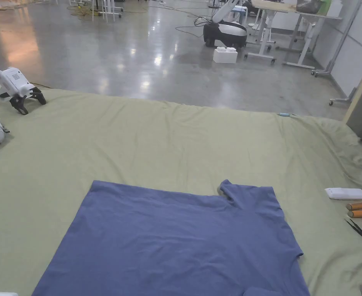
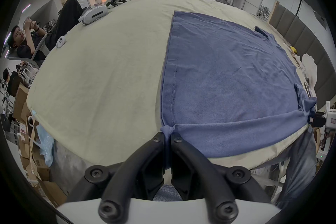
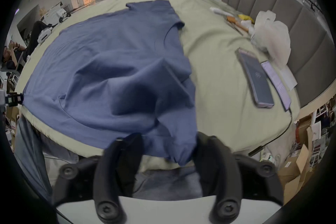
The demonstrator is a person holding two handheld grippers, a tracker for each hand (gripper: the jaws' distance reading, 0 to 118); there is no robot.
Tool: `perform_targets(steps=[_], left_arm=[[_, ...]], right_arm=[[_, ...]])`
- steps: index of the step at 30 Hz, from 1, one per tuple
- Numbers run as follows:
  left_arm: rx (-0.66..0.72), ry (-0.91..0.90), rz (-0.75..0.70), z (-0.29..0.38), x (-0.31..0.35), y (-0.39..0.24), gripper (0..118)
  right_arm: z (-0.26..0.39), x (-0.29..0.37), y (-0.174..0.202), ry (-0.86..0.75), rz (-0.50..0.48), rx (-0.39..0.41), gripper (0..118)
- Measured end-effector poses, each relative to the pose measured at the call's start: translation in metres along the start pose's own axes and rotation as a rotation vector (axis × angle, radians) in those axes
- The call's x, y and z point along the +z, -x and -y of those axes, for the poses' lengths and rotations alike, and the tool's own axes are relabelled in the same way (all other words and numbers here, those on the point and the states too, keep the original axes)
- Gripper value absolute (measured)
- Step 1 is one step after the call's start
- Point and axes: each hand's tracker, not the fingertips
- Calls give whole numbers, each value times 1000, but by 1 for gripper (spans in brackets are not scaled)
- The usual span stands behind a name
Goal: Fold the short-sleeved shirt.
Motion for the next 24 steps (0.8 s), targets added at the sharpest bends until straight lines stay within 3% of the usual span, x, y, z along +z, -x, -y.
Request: perform_targets(steps=[2,4,8,16,24], left_arm=[[-1,1,1,1,-6,3,1],[-2,1,1,1,-6,3,1],[1,4,2,-1,-8,3,1],[40,-76,27,-10,10,7,1],[44,-195,63,-91,2,9,1]], right_arm=[[-5,1,1,-3,-14,-16,36],[-12,1,1,-6,-25,3,17],[-18,-2,7,11,-26,30,7],[-28,36,11,-41,-4,25,5],[-112,43,4,-145,-20,13,5]])
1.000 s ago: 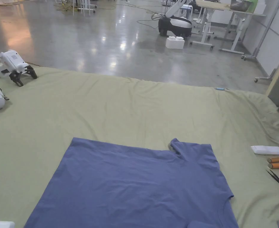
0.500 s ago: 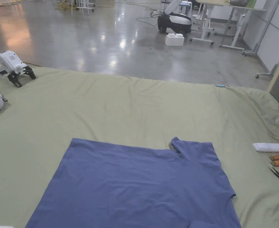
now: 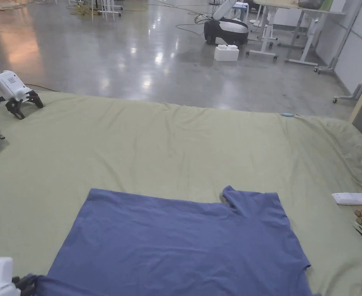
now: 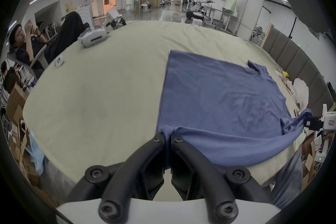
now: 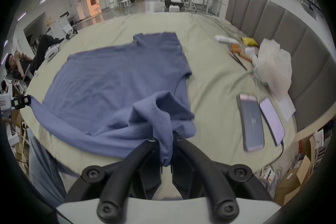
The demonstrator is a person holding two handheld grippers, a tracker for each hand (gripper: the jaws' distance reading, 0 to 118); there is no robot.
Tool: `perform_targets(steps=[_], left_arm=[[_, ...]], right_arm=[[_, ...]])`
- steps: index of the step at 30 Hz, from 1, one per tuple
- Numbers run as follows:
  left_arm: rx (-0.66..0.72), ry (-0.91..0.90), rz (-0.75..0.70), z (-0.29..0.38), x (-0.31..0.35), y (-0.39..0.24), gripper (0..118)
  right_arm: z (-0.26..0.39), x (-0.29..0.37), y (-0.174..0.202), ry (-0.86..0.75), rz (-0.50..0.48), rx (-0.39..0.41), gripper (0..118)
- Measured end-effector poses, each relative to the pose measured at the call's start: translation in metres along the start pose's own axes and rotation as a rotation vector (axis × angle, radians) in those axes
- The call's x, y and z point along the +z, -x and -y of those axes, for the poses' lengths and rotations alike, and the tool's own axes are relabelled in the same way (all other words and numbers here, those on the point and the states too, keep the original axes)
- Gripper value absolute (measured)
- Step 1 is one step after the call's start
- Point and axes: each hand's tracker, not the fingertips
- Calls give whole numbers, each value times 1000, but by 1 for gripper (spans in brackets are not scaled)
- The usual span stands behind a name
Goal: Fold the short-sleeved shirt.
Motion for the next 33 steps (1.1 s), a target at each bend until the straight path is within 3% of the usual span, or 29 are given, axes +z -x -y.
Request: perform_targets(steps=[8,16,17,19,22,23,29,31,33], left_arm=[[-5,33,-12,-77,-83,-8,1],[19,158,-40,-83,-153,-15,2],[17,155,-45,-82,-151,-18,4],[26,161,-51,-80,-150,-19,22],[17,105,-74,-79,-132,-24,55],[-4,78,-77,-77,-123,-28,56],[-59,-194,-13,-71,-60,-57,55],[-74,-317,-24,-66,-34,-72,49],[-85,-415,-32,-60,-11,-86,36]], right_arm=[[-92,-81,-10,18,10,-19,5],[-107,-153,-11,129,19,-40,7],[-105,-154,-11,119,17,-40,8],[-102,-151,-9,108,25,-41,17],[-100,-128,-2,-31,55,-24,63],[-100,-119,0,-98,67,-15,67],[-100,-51,30,-486,67,-17,67],[-95,-26,46,-612,82,-16,63],[-90,-6,62,-717,89,-22,50]])
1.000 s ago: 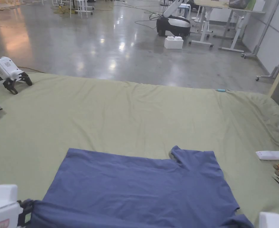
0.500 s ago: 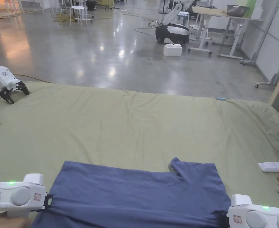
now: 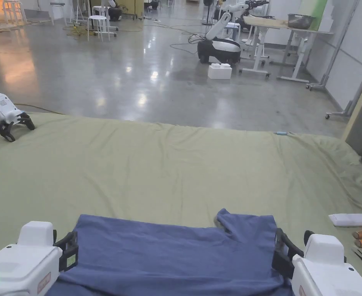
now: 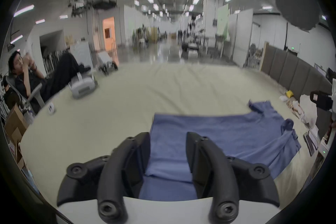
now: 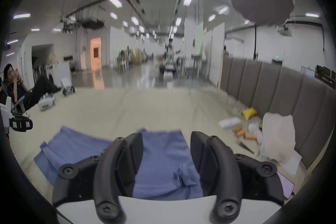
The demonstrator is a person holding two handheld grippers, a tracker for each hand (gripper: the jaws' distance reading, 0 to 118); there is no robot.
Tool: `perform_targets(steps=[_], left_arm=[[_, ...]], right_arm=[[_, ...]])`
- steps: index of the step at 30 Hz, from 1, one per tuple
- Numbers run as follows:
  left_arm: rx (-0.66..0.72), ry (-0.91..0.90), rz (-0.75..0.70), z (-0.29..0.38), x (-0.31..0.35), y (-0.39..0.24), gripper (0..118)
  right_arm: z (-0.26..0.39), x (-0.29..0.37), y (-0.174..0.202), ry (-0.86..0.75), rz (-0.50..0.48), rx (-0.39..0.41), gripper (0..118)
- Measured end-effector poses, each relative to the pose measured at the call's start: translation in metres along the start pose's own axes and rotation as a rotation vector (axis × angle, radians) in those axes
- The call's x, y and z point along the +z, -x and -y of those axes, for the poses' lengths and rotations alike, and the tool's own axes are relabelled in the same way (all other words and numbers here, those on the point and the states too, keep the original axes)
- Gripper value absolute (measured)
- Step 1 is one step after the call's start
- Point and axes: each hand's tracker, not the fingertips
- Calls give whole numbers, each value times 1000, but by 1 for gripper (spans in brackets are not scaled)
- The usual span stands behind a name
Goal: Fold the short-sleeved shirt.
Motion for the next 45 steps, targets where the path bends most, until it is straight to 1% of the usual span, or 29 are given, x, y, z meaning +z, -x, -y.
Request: perform_targets(steps=[2,3,4,5,6,7,11,15,19,21,24,28,29,30,33,34,35,36,39,40,42,43,45], left_arm=[[-13,-113,-4,-4,26,-13,29],[-18,-150,-14,-5,37,-19,27],[-15,-197,-19,-4,33,-12,22],[-19,-232,-17,-5,42,-15,13],[-22,-264,-26,-6,50,-18,3],[-26,-307,-45,-6,59,-21,0],[-30,-347,-53,-6,76,-21,0],[-22,-345,-48,-1,84,-16,0],[-42,-284,-51,10,82,-8,0],[-37,-237,-63,17,77,-1,0],[3,-96,-62,28,57,18,0],[56,145,-57,53,-2,57,0],[70,201,-65,61,-17,66,1],[78,267,-59,66,-32,73,8],[109,427,-53,84,-67,85,45],[112,491,-56,90,-80,89,64],[120,526,-62,96,-89,91,73],[119,557,-57,101,-97,93,78],[83,638,-99,116,-118,94,79],[93,615,-82,117,-121,93,81],[78,607,-96,115,-123,89,79],[50,610,-104,115,-123,85,72],[40,609,-85,115,-122,81,58]], right_arm=[[-7,20,12,-88,-8,-4,34],[-9,26,17,-121,-5,-4,20],[-12,35,22,-150,-1,-3,11],[-14,43,27,-167,7,-10,6],[-15,50,30,-194,4,-20,4],[-16,54,33,-205,5,-22,0],[-17,72,40,-233,22,-3,0],[-18,83,41,-247,13,12,0],[-15,88,42,-244,20,30,0],[-11,87,41,-229,13,27,0],[-4,85,40,-187,8,39,0],[9,79,38,-115,2,33,0],[13,78,38,-100,2,28,0],[15,77,37,-86,1,26,0],[25,74,33,-48,9,29,0],[27,74,31,-37,13,31,0],[29,75,30,-30,18,32,0],[31,74,28,-19,22,34,0],[36,73,21,7,38,29,0],[38,72,18,22,42,29,0],[42,72,13,40,51,23,0],[43,72,11,54,54,21,0],[48,72,5,73,57,10,0]])
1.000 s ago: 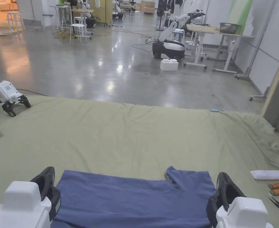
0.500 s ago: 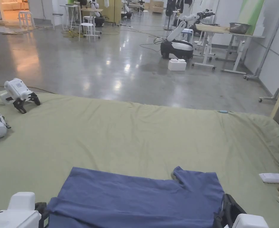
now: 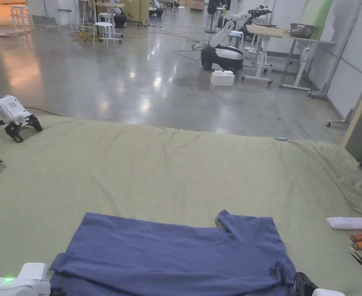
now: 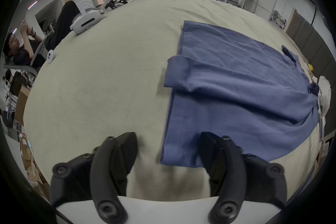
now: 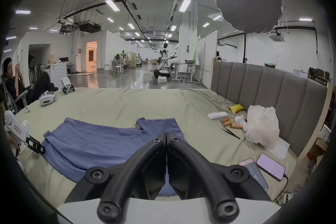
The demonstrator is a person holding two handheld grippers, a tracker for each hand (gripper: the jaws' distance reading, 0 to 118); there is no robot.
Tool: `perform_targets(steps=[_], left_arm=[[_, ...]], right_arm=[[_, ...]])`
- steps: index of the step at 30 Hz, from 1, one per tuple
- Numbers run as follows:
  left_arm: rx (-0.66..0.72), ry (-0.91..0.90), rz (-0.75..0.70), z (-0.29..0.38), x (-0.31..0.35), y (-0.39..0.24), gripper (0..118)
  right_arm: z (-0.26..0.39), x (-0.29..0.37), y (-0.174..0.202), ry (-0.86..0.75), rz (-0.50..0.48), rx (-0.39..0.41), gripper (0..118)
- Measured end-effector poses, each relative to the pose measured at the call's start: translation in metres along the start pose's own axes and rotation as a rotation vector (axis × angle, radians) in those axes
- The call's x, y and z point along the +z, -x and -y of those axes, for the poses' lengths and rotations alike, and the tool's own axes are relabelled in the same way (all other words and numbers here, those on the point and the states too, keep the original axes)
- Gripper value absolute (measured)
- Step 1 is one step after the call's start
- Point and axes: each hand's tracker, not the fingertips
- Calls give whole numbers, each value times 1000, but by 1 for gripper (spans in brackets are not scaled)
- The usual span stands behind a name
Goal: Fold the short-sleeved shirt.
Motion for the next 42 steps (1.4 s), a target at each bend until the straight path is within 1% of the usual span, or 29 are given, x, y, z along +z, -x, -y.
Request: perform_targets(steps=[4,5,6,7,8,10,11,12,14,16,17,18,19,20,21,22,23,24,25,26,28,30,31,34,38,40,42], left_arm=[[-41,-21,36,4,2,-5,6],[-55,-30,40,7,3,-5,3],[-56,-42,63,9,4,-4,3],[-49,-46,61,30,46,-16,3],[-42,-59,65,36,53,-16,2],[-34,-94,72,44,63,-18,2],[-37,-103,70,46,80,-22,2],[-42,-110,70,49,84,-24,2],[-38,-139,67,57,91,-26,2],[-21,-152,70,59,101,-29,2],[-14,-152,67,61,102,-30,2],[-8,-150,68,62,103,-31,2],[-4,-145,71,59,99,-28,2],[-1,-148,67,59,98,-28,2],[1,-147,66,58,100,-29,2],[2,-146,64,58,102,-31,2],[7,-149,64,55,100,-27,2],[10,-153,64,53,102,-26,2],[13,-158,66,52,107,-25,2],[15,-165,71,51,113,-25,2],[15,-192,85,49,125,-22,2],[13,-207,92,48,140,-20,2],[16,-216,97,48,146,-17,2],[9,-230,83,56,169,-13,2],[2,-206,88,86,188,-11,2],[5,-171,91,104,184,-6,2],[6,-132,91,123,181,-4,2]], right_arm=[[13,-13,-19,84,23,-18,0],[17,-21,-27,130,21,-25,0],[20,-27,-36,178,19,-35,1],[25,-36,-45,218,27,-57,1],[30,-47,-55,279,29,-49,7],[42,-67,-71,380,7,-62,43],[48,-79,-77,456,-7,-37,60],[55,-87,-81,482,-34,-50,66],[71,-105,-87,554,-74,-36,66],[83,-121,-87,624,-90,-19,65],[89,-127,-86,650,-98,-21,62],[93,-130,-84,665,-110,-21,49],[94,-132,-82,672,-132,-29,42],[94,-131,-80,656,-121,-21,39],[91,-130,-78,648,-120,10,22],[87,-126,-75,643,-125,31,10],[85,-125,-74,638,-203,2,10],[83,-122,-72,639,-157,20,9],[79,-118,-71,634,-131,84,9],[74,-113,-69,616,-123,103,9],[62,-99,-72,594,-124,74,9],[46,-83,-74,579,-116,62,9],[39,-74,-75,566,-115,70,9],[26,-46,-73,547,-94,148,9],[34,-15,-77,581,-96,156,9],[47,-1,-78,621,-94,176,9],[67,9,-79,644,-84,178,9]])
